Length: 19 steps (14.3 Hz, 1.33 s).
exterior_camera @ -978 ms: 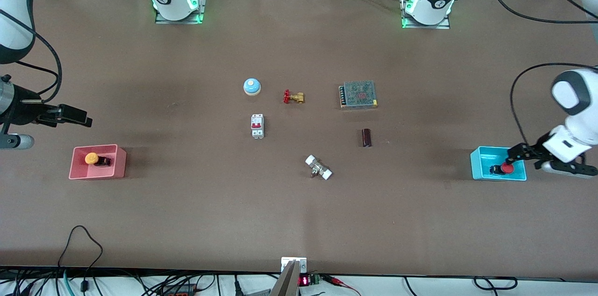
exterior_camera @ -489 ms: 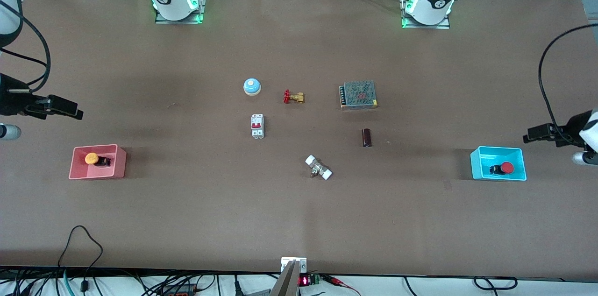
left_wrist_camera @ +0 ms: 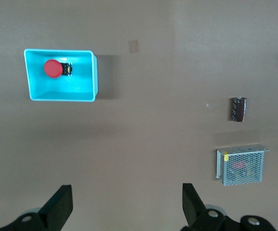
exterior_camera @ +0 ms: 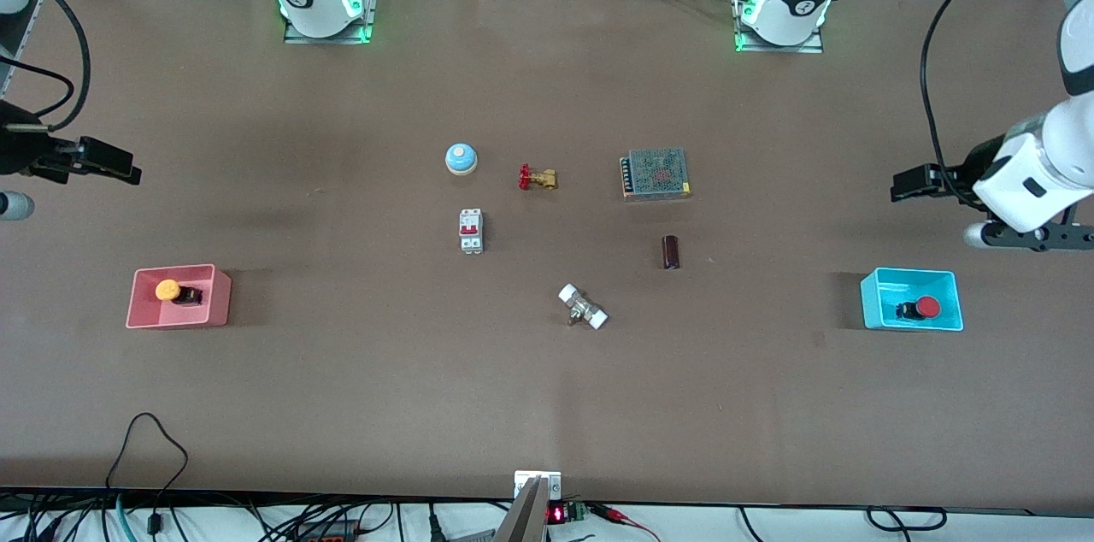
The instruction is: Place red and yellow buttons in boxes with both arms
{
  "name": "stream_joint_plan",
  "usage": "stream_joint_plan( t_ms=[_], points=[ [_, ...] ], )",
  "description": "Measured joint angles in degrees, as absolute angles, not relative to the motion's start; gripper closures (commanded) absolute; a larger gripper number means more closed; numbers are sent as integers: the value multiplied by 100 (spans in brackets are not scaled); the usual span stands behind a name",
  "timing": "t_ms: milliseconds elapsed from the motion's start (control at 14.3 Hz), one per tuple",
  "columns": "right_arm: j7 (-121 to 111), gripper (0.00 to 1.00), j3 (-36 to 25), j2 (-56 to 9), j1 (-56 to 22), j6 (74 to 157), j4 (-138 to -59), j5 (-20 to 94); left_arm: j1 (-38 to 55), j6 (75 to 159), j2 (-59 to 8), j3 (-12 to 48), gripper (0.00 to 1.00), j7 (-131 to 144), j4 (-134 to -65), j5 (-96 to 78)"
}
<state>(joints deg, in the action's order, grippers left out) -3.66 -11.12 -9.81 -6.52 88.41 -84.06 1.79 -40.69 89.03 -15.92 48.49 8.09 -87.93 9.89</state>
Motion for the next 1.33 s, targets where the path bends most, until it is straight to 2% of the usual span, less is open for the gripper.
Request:
stream_joint_plan(
  t_ms=[140, 489, 629, 769, 978, 1328],
  points=[
    [-365, 0, -1112, -761, -632, 8846, -8649, 176, -3517, 8632, -1557, 4450, 0, 874, -8609, 989],
    [-364, 0, -1106, -474, -620, 8854, -8901, 103, -1246, 8274, -1432, 2001, 0, 801, -8066, 607],
    [-364, 0, -1095, -463, -620, 8854, -8922, 101, -637, 8232, -1271, 1154, 0, 594, -8042, 361],
    [-359, 0, -1087, -462, -620, 8852, -8931, 100, -235, 8172, -1118, 548, 0, 437, -8042, 172],
    [-354, 0, -1084, -441, -620, 8850, -8935, 99, 12, 8086, -952, 129, 0, 344, -8048, 28],
    [-354, 0, -1083, -393, -619, 8844, -8965, 98, 82, 8040, -661, 15, 0, 328, -8175, 9]
  ],
)
